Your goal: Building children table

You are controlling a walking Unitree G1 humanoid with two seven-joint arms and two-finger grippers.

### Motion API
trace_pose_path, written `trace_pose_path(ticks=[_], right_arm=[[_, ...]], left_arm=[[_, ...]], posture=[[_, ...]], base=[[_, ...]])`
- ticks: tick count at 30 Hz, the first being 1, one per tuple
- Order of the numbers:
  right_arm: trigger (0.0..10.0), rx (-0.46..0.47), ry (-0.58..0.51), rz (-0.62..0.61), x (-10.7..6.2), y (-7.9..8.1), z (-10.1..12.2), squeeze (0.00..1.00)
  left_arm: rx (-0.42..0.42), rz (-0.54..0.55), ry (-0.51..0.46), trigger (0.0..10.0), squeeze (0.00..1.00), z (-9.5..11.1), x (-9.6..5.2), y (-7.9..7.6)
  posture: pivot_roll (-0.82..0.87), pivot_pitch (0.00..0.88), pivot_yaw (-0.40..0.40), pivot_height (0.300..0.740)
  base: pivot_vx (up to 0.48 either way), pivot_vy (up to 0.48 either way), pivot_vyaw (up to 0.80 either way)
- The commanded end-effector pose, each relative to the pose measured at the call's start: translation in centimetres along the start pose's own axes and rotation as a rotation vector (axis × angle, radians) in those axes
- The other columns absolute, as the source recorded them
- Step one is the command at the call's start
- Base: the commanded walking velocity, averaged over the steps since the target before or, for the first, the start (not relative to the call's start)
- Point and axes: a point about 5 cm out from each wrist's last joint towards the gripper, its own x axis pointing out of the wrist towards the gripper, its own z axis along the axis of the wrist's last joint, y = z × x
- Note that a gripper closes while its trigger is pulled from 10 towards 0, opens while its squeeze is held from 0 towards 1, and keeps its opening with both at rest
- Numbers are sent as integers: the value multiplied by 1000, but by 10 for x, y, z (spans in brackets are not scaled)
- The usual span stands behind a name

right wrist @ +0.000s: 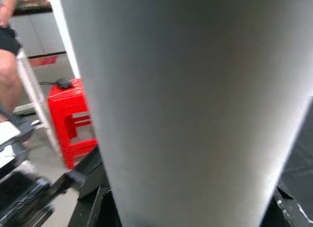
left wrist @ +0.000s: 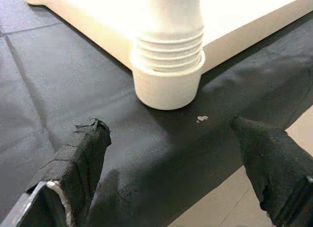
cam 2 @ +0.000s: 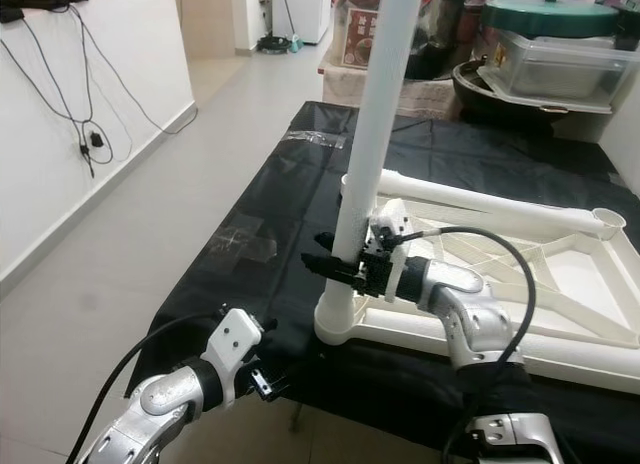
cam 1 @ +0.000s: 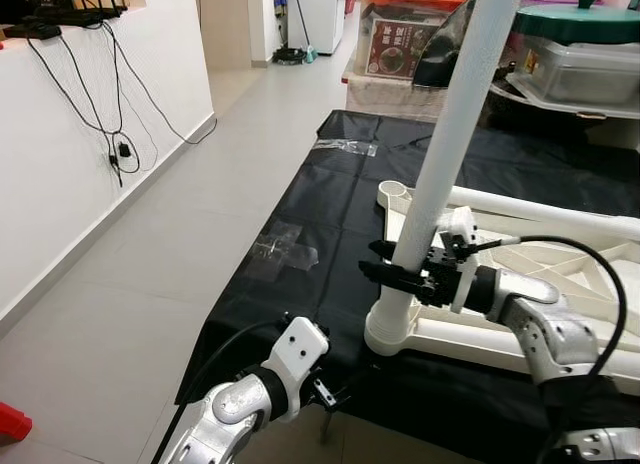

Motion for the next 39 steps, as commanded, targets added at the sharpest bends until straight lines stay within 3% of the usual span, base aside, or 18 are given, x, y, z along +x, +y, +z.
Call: trace_pose_path(ticks=[1,4,6,10,14,17,19,20,21,22,23,27,28,31,35,36,38,39], right_arm=[[0,16,14,-249,0,-8,-13,0],[0,17,-15,-577,-9,-18,-15,0],[0,27,-20,-638,-12,-19,-16,0],[0,102,-29,-1278,-42,-13,-26,0],[0,176,-68,-1578,-50,11,-28,0],[0,230,-96,-1653,-41,21,-28,0],[0,241,-109,-1647,-30,23,-27,0],[4902,248,-111,-1650,-22,25,-25,0],[4902,248,-111,-1650,-22,25,-25,0],[10000,240,-127,-1594,-11,25,-23,0],[10000,189,-172,-1436,4,24,-20,1000],[10000,104,-193,-1370,3,20,-17,1000],[10000,87,-198,-1356,0,19,-17,0],[10000,92,-218,-1281,-3,16,-17,0],[10000,146,-205,-894,-10,8,-21,0],[10000,146,-205,-894,-10,8,-21,0],[10000,140,-117,-603,-19,8,-21,0],[10000,140,-117,-603,-19,8,-21,0]], left_arm=[[1,-13,29,10000,0,-8,-2,-2],[3,-22,33,10000,0,-10,-2,-3],[3,-25,34,10000,0,-10,-2,-3],[5,-28,34,10000,0,-10,-1,-1],[7,-27,30,10000,0,-8,1,1],[9,-26,29,10000,0,-8,2,2],[10,-25,28,10000,0,-7,2,3],[11,-24,27,10000,0,-7,3,3],[11,-24,27,10000,0,-7,3,3],[12,-24,25,10000,0,-6,3,3],[7,-22,26,10000,0,-7,3,3],[4,-18,25,10000,0,-7,2,3],[3,-17,24,10000,0,-7,2,3],[0,-17,23,10000,0,-6,3,3],[-6,-22,21,10000,0,-6,4,2],[-6,-22,21,10000,0,-6,4,2],[-5,-26,20,10000,0,-6,6,2],[-5,-26,20,10000,0,-6,6,2]], posture=[[142,0,-52,740],[127,0,-40,740],[127,0,-40,740],[119,0,-34,740],[121,0,-31,740],[123,0,-28,740],[126,0,-27,740],[126,0,-27,740],[126,0,-27,740],[130,0,-32,740],[129,0,-32,740],[130,0,-37,740],[129,0,-39,740],[129,0,-39,740],[115,0,-27,740],[115,0,-27,740],[118,0,-33,740],[118,0,-33,740]], base=[[0,0,0],[0,0,0],[0,0,0],[0,0,0],[0,0,0],[0,0,0],[0,0,0],[0,0,0],[0,0,0],[0,0,0],[0,0,0],[0,0,0],[0,0,0],[0,0,0],[0,0,0],[0,0,0],[0,0,0],[0,0,0]])
